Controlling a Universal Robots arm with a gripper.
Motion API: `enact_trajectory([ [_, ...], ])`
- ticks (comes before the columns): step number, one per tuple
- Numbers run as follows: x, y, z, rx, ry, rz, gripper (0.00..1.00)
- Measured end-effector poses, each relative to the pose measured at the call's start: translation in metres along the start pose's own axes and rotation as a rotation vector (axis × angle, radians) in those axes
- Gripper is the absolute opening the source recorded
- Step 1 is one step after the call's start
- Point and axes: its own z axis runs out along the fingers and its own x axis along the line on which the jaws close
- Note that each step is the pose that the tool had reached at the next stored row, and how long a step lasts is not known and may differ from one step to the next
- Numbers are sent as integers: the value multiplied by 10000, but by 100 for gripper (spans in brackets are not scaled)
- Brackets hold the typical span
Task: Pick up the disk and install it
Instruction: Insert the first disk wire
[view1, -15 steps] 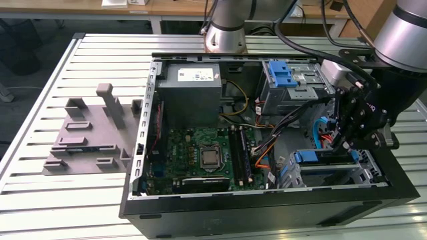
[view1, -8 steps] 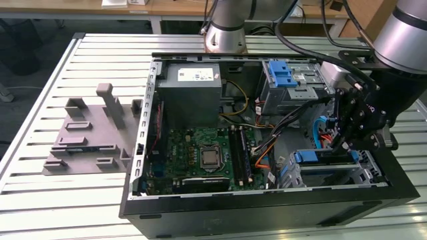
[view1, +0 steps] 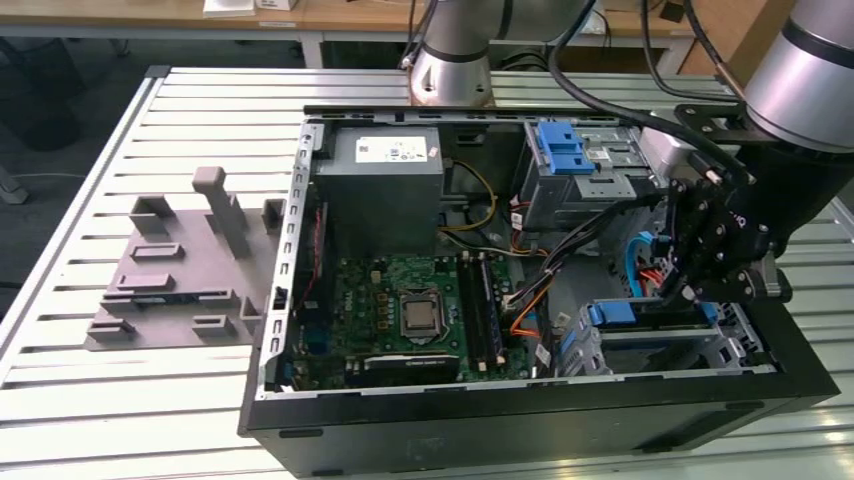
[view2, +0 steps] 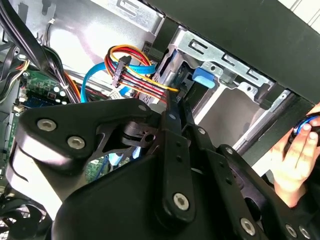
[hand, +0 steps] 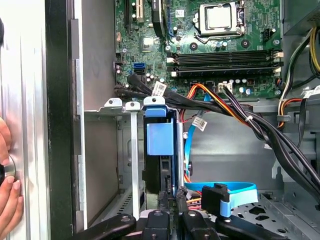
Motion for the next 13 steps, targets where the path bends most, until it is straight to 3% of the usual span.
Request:
enact_trajectory([
  [6, 1, 0, -6, -2, -10, 1, 18],
  [7, 2, 0, -18, -2, -10, 1, 18],
  [8, 4, 0, -38, -1, -6, 1, 24],
  [13, 12, 1, -119, -1, -2, 0, 24],
])
